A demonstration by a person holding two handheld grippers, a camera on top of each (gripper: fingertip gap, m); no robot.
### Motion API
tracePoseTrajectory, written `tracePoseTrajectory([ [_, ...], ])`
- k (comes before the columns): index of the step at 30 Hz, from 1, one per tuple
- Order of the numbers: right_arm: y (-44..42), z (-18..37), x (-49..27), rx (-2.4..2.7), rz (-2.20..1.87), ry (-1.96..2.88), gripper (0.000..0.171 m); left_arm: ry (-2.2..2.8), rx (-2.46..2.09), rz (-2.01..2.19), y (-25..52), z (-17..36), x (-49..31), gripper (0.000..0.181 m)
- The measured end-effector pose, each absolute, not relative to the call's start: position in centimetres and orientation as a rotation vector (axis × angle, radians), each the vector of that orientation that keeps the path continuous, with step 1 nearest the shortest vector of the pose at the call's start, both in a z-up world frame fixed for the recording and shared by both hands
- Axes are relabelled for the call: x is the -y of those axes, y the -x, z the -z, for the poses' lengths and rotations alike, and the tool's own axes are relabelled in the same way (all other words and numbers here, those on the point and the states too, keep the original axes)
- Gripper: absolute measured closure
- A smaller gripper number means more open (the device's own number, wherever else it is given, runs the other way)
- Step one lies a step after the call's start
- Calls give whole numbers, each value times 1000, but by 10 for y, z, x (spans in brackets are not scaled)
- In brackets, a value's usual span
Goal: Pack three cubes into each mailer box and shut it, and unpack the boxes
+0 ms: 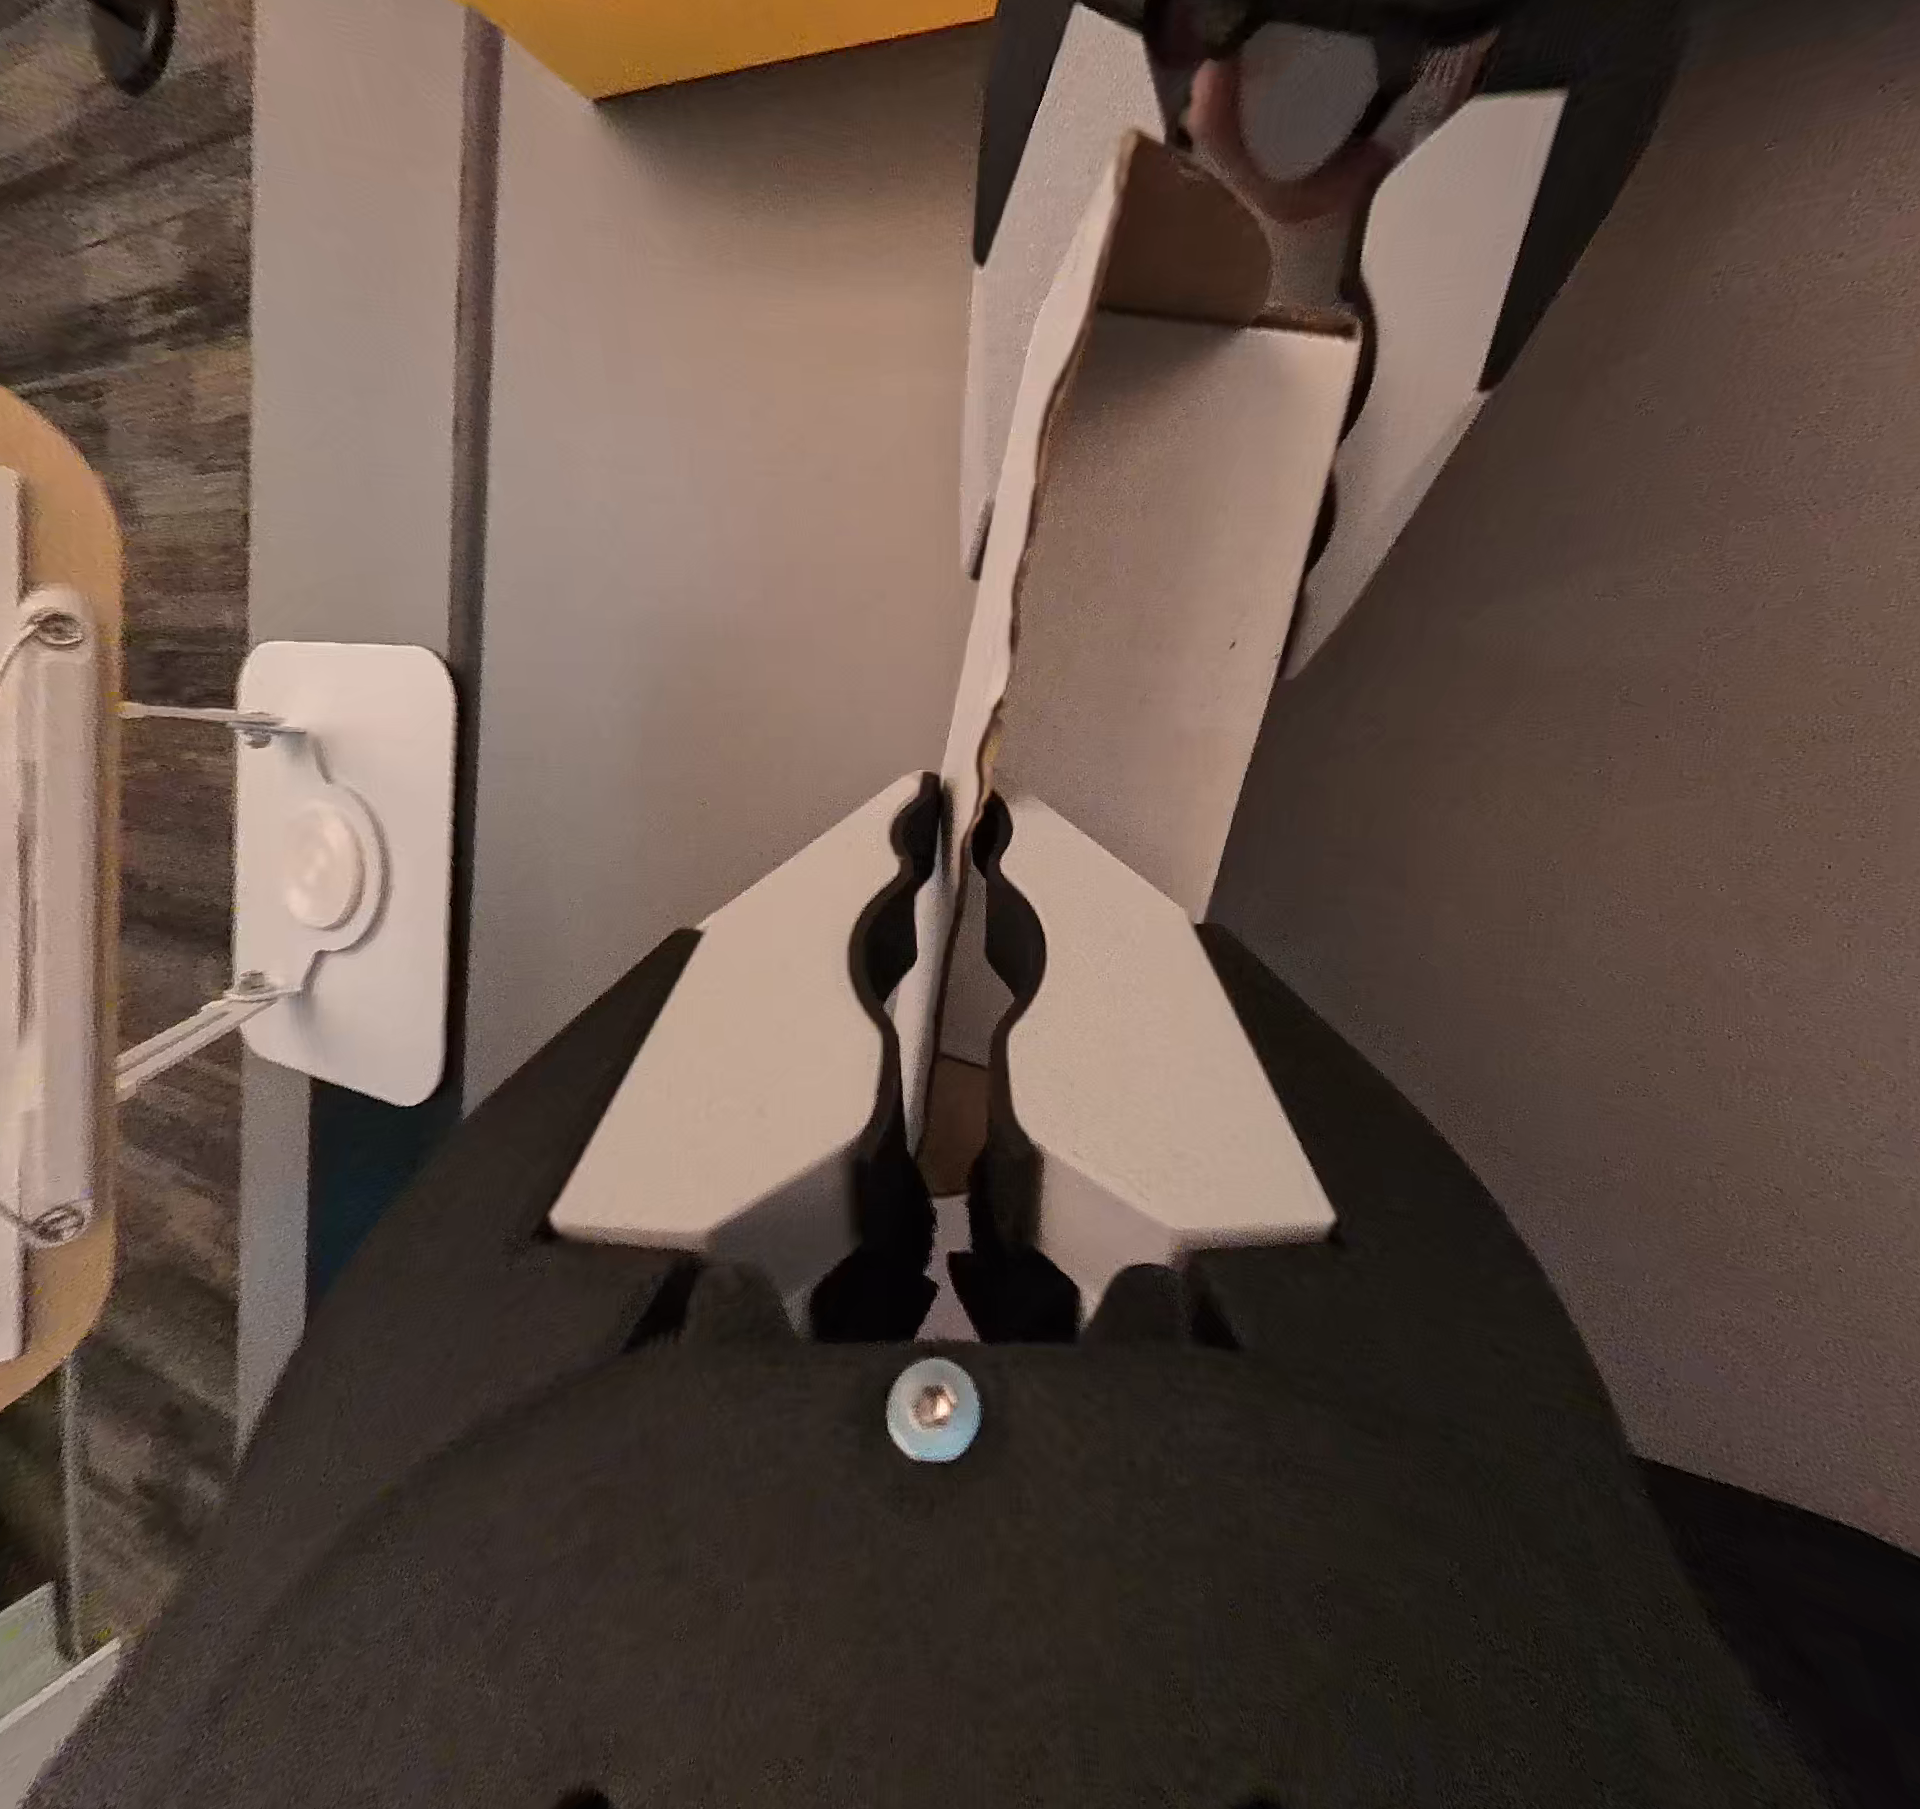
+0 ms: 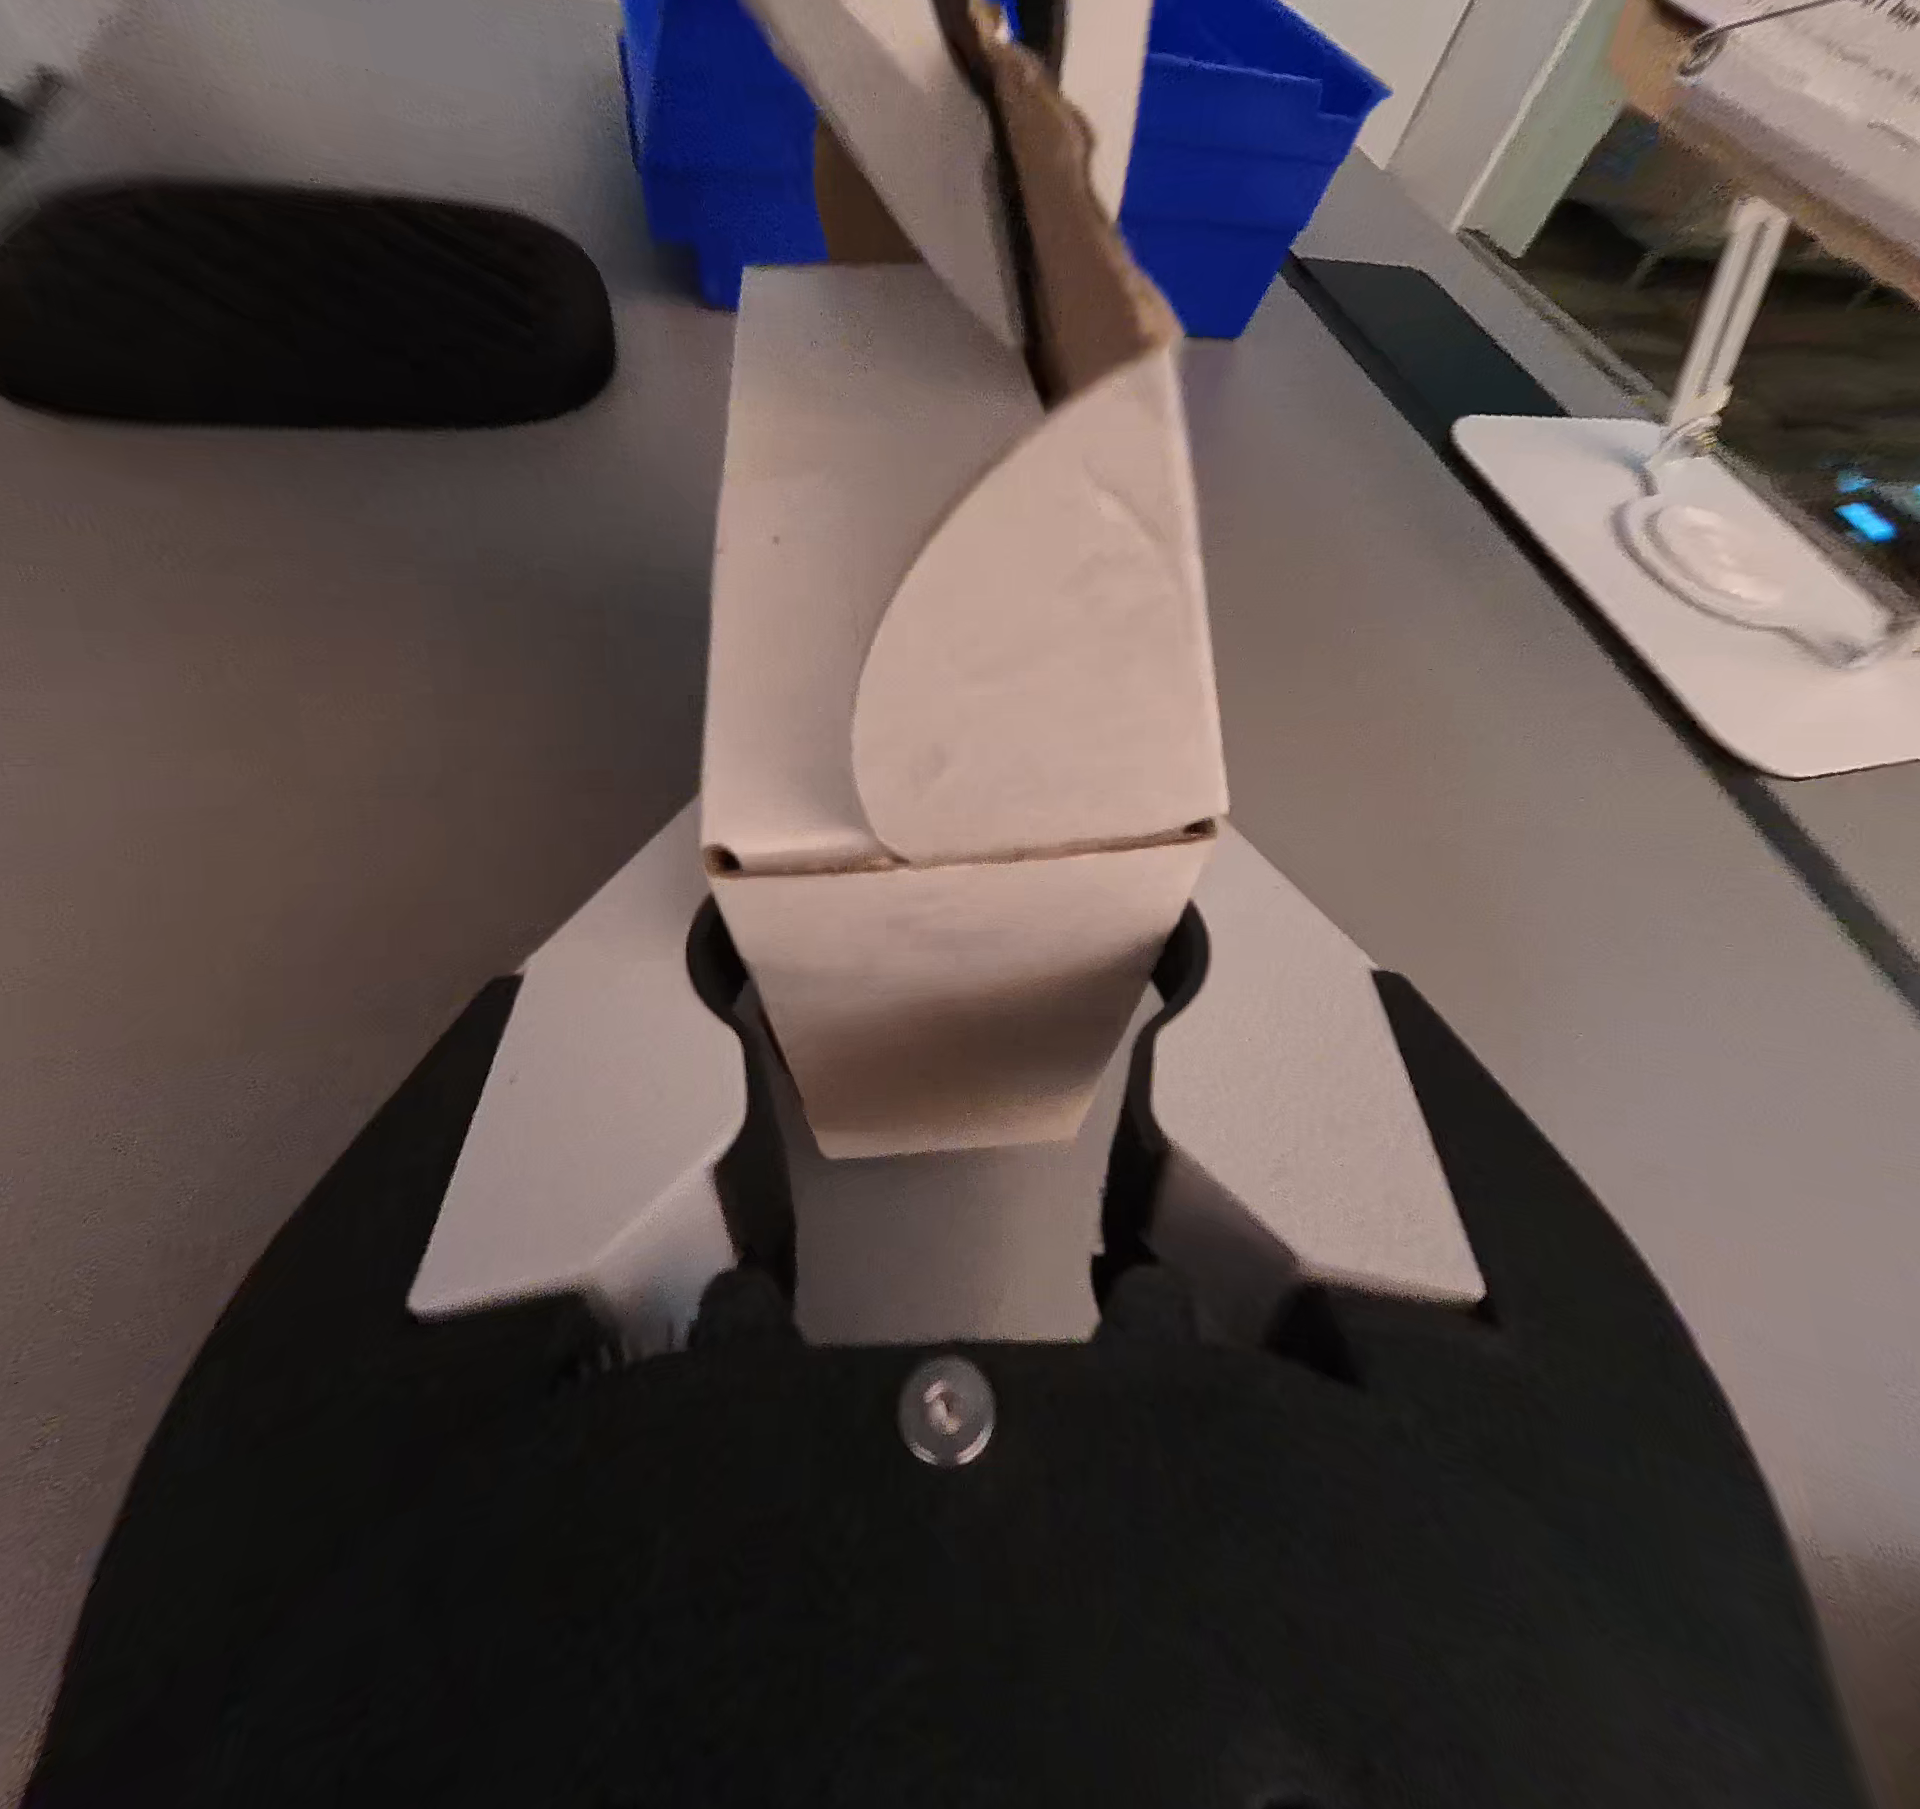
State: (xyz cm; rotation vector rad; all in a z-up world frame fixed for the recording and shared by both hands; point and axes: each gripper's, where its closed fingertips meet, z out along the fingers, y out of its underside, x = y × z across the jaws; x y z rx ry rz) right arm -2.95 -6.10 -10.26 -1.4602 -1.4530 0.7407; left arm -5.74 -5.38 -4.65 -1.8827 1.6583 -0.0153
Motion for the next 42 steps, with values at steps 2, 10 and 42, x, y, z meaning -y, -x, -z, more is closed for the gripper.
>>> tracePoseTrajectory([
  [2,28,106,58,1503,-608,1389,95,1916,-1686,81,54,46,59,176],
  [10,31,121,50,1676,-12,1029,95,2394,-1730,732,59,53,92,180],
  [42,71,89,94,1680,276,837,76,2571,-1665,1140,80,48,81,181],
])
